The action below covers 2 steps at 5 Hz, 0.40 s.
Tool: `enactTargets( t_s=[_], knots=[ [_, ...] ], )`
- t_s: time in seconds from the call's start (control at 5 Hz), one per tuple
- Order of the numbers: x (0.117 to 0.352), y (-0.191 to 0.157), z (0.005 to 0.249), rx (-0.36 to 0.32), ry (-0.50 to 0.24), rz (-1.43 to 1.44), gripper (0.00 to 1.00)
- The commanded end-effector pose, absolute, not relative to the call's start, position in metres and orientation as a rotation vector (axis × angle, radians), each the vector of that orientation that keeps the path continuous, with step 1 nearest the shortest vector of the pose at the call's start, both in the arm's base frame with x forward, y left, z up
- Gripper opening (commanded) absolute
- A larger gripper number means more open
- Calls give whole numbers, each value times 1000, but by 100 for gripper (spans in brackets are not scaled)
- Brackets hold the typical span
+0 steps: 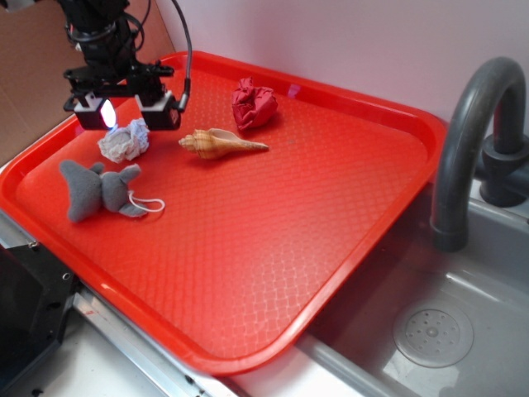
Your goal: Grab the white paper.
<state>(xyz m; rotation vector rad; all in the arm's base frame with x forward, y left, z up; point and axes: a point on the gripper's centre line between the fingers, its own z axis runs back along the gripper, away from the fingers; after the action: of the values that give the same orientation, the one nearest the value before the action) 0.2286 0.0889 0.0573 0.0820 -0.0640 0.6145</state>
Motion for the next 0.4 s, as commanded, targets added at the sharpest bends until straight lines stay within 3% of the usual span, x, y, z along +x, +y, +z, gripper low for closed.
enactTargets(
  t_s=[0.0,0.2],
  knots=[
    [218,95,41,118,-49,613,98],
    [218,94,40,116,-64,620,0]
  ],
)
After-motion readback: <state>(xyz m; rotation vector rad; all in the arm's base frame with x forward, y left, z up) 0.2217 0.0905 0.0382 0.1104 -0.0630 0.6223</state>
